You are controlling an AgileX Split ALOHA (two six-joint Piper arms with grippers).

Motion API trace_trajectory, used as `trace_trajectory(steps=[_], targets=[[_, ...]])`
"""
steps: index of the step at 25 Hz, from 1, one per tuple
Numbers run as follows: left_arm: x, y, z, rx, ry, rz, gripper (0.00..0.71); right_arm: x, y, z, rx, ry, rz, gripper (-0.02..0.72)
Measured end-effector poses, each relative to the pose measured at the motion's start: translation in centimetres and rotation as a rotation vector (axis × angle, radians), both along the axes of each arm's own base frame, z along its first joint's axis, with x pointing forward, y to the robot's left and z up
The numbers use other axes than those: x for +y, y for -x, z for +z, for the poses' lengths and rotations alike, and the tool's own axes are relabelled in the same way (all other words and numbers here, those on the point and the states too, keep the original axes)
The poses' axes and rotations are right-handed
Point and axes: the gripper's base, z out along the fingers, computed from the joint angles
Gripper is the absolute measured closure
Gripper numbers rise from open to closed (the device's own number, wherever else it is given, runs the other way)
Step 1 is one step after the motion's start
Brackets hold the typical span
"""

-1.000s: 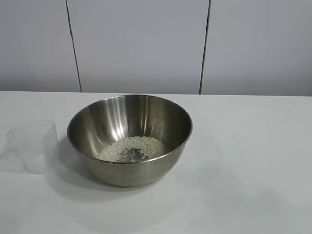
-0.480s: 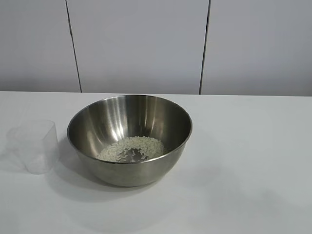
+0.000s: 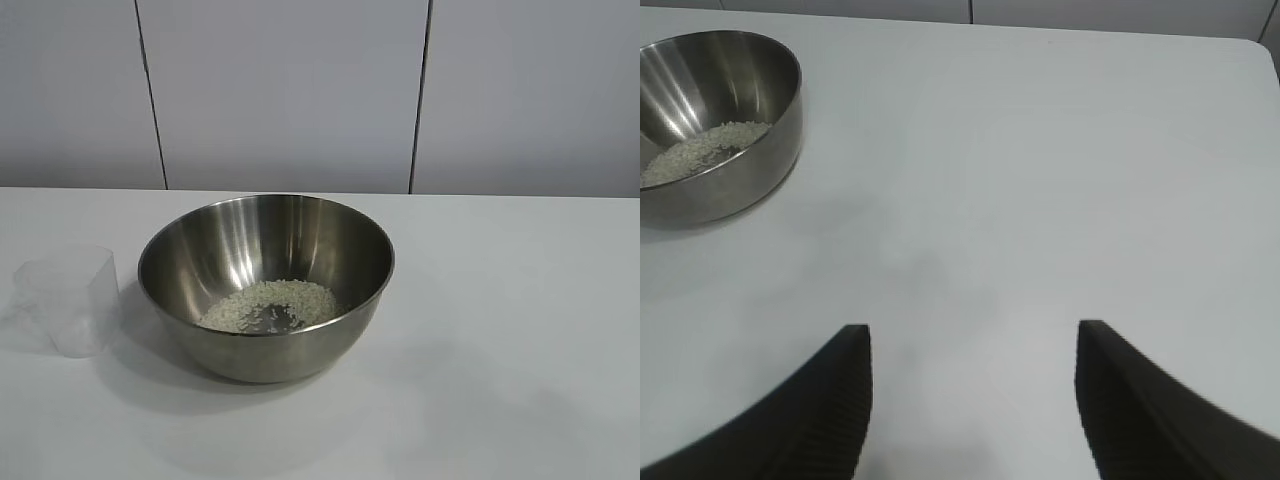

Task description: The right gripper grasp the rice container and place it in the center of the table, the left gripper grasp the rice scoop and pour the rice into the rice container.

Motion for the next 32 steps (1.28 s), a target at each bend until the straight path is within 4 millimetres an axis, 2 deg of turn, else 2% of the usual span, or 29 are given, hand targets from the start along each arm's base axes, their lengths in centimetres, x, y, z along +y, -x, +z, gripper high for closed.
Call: trace_trajectory(steps=[2, 5, 10, 16, 21, 27, 32], targets=[[0.3, 1.2, -1.1, 0.177, -0.07, 0.007, 0.395, 0.0, 0.0, 0.0, 0.0, 0.0, 0.0, 0.295], [-0.2, 2.6, -2.9, 0.418, -0.13, -0.079, 0.395, 0.0, 0.0, 0.0, 0.0, 0.0, 0.0, 0.295], [-1.4, 4.1, -5.3, 0.704, -0.112, -0.243, 0.395, 0.0, 0.0, 0.0, 0.001, 0.0, 0.0, 0.295], [-2.0, 4.2, -7.4, 0.772, -0.078, -0.306, 0.395, 0.0, 0.0, 0.0, 0.001, 0.0, 0.0, 0.295], [-1.9, 4.9, -9.5, 0.759, -0.064, -0.304, 0.395, 0.0, 0.0, 0.0, 0.001, 0.0, 0.0, 0.295], [-1.7, 5.9, -9.6, 0.671, -0.067, -0.296, 0.395, 0.0, 0.0, 0.0, 0.001, 0.0, 0.0, 0.295], [-1.7, 5.5, -9.6, 0.624, -0.065, -0.287, 0.395, 0.0, 0.0, 0.0, 0.001, 0.0, 0.0, 0.295]])
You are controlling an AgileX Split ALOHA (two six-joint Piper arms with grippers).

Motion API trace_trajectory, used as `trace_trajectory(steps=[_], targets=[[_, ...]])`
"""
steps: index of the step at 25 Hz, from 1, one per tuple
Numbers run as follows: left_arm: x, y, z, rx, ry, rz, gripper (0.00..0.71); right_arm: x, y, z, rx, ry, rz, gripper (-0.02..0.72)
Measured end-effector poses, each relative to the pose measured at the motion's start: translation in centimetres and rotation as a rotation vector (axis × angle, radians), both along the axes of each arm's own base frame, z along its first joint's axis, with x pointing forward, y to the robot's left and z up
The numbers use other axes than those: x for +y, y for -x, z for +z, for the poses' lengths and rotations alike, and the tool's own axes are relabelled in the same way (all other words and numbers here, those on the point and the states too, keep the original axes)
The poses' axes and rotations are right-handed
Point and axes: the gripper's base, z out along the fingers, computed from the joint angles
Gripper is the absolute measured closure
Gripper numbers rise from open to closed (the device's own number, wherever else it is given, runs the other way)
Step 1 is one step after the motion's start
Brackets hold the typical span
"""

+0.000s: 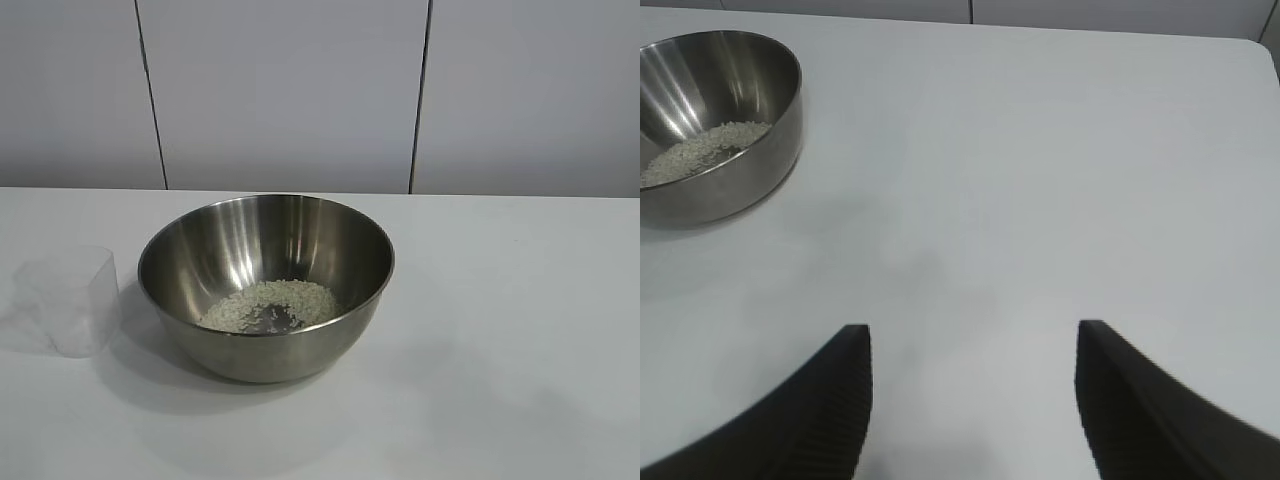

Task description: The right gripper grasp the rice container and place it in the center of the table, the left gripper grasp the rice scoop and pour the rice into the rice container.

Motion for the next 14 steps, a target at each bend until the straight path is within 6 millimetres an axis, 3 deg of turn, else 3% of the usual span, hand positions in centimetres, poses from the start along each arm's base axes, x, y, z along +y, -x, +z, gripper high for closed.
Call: trace_trajectory(steps=[14], targets=[[-0.08, -0.54, -0.37, -0.018, 0.015, 0.008, 0.395, 0.0, 0.0, 0.0, 0.0, 0.0, 0.0, 0.295]])
